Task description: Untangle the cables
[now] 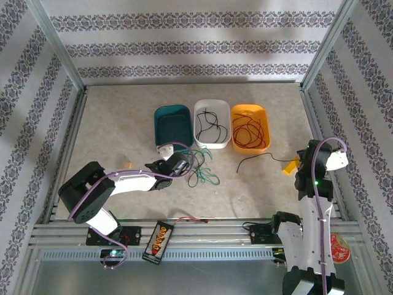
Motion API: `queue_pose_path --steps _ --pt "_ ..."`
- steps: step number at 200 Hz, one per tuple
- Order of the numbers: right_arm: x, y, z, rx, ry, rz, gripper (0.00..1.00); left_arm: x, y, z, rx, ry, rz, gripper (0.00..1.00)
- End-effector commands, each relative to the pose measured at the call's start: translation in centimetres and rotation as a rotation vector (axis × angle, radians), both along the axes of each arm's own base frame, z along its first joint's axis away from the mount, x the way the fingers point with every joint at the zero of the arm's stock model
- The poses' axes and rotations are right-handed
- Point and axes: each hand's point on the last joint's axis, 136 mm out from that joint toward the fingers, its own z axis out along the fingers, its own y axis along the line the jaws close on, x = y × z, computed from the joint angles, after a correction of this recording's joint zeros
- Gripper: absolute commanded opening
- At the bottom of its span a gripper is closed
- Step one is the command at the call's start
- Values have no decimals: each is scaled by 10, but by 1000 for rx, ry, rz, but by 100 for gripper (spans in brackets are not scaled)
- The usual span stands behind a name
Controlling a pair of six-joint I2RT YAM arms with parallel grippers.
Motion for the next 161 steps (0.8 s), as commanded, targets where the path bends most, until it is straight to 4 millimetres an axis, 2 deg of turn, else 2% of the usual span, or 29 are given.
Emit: queue_pose_path --steps 1,51,70,84,115,161 --pt "28 29 53 -63 -131 214 0 1 0 6 2 -11 16 0" --pt "57 106 157 -133 -367 578 0 4 -8 4 -10 -3 1 0" --pt "68 127 191 -145 -445 666 0 5 -9 4 -17 -1 -1 0" --pt "78 135 211 -179 -475 693 0 4 -10 4 -19 2 -3 0" --pt "118 148 231 -200 -499 725 0 5 -12 4 -32 3 -3 0" --pt "182 198 233 -276 -468 828 0 8 -19 5 -43 8 -14 0"
